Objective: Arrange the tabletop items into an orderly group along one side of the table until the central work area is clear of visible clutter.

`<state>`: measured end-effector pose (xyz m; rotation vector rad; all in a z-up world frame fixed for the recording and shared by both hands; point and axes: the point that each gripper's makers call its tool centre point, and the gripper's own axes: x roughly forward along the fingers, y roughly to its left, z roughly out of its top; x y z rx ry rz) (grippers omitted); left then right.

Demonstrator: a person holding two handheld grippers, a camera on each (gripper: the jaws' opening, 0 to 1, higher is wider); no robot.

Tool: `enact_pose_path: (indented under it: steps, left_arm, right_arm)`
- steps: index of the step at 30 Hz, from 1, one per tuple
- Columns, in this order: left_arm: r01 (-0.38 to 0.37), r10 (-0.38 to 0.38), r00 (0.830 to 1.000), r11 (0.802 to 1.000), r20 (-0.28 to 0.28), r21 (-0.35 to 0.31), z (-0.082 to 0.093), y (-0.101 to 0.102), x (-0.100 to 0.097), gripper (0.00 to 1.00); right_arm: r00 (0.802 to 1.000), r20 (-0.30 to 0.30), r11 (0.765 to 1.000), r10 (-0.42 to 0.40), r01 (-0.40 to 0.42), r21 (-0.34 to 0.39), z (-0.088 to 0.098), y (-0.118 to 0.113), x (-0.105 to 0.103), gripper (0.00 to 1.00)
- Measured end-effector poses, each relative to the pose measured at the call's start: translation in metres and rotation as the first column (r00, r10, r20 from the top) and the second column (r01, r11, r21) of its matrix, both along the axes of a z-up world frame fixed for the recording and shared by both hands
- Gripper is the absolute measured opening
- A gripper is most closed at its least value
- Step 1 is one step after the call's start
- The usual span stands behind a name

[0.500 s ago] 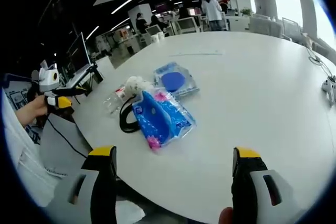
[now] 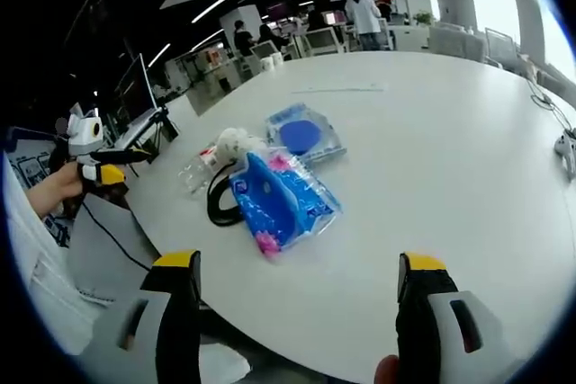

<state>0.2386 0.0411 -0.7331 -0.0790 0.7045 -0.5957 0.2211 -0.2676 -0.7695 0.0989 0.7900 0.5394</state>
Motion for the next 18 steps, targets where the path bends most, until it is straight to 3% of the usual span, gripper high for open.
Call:
enact_pose_path:
  steps: [8, 18]
  left_arm:
    - [0.017, -0.017, 1.0, 1.0, -0.012, 0.0, -0.003, -0.005, 0.001, 0.91]
    - [0.055, -0.055, 0.998, 0.998, -0.021, -0.012, -0.006, -0.018, 0.007, 0.89]
  right_arm:
    - [1.0, -0.006, 1.0, -0.01, 0.01, 0.008, -0.001, 0.003, -0.003, 0.87]
    - [0.993, -0.032, 0.988, -0.115, 0.118, 0.097, -0.005, 0.001, -0.007, 0.83]
